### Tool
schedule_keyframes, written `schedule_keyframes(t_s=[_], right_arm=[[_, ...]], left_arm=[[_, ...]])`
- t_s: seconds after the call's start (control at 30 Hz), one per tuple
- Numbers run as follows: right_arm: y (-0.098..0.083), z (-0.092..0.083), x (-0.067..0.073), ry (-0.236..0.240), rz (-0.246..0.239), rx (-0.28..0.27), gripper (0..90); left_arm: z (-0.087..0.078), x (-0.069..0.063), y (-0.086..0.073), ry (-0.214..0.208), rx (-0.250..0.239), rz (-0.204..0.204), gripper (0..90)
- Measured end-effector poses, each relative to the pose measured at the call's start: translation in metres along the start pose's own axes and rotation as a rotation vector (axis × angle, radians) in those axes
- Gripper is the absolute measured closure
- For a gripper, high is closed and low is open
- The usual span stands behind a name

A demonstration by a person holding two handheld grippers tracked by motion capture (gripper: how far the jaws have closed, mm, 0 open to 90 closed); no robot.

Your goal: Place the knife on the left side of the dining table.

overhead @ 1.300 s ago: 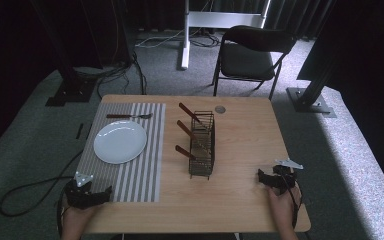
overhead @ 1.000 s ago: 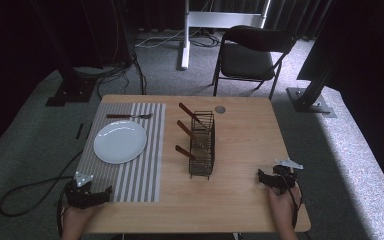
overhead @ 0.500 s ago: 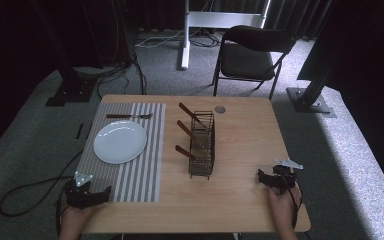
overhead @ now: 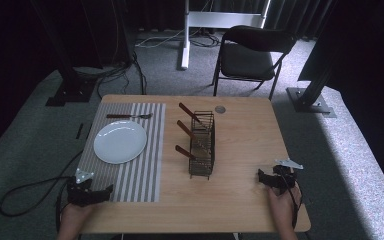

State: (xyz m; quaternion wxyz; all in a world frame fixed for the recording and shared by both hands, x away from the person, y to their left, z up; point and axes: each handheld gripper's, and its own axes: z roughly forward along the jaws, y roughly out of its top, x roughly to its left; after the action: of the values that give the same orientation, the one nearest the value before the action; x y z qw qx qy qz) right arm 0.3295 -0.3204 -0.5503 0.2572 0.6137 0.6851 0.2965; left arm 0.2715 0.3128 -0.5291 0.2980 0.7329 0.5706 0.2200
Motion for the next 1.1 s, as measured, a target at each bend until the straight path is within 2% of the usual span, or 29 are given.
schedule_keyframes(t_s=[0.33, 0.4, 0.67, 0.77, 0.97, 1.1], right_arm=[[0.0, 0.0, 0.0, 0.0, 0.0, 0.0, 11.3], [0.0, 0.0, 0.0, 0.0, -0.001, 0.0, 11.3], [0.0, 0.0, 0.0, 0.0, -0.001, 0.0, 11.3], [0.0, 0.0, 0.0, 0.0, 0.0, 0.0, 11.3], [0.0, 0.0, 0.0, 0.0, -0.001, 0.0, 11.3], [0.0, 0.0, 0.0, 0.0, -0.001, 0.0, 11.3]], left_arm=[[0.005, -0.014, 0.019, -0.033, -0.011, 0.06, 3.5], [0.007, -0.016, 0.024, -0.048, -0.013, 0.065, 3.5], [0.009, -0.02, 0.041, -0.062, -0.013, 0.095, 3.5], [0.011, -0.023, 0.051, -0.076, -0.027, 0.102, 3.5], [0.013, -0.031, 0.061, -0.103, -0.044, 0.128, 3.6], [0.015, -0.035, 0.066, -0.106, -0.043, 0.139, 3.6]])
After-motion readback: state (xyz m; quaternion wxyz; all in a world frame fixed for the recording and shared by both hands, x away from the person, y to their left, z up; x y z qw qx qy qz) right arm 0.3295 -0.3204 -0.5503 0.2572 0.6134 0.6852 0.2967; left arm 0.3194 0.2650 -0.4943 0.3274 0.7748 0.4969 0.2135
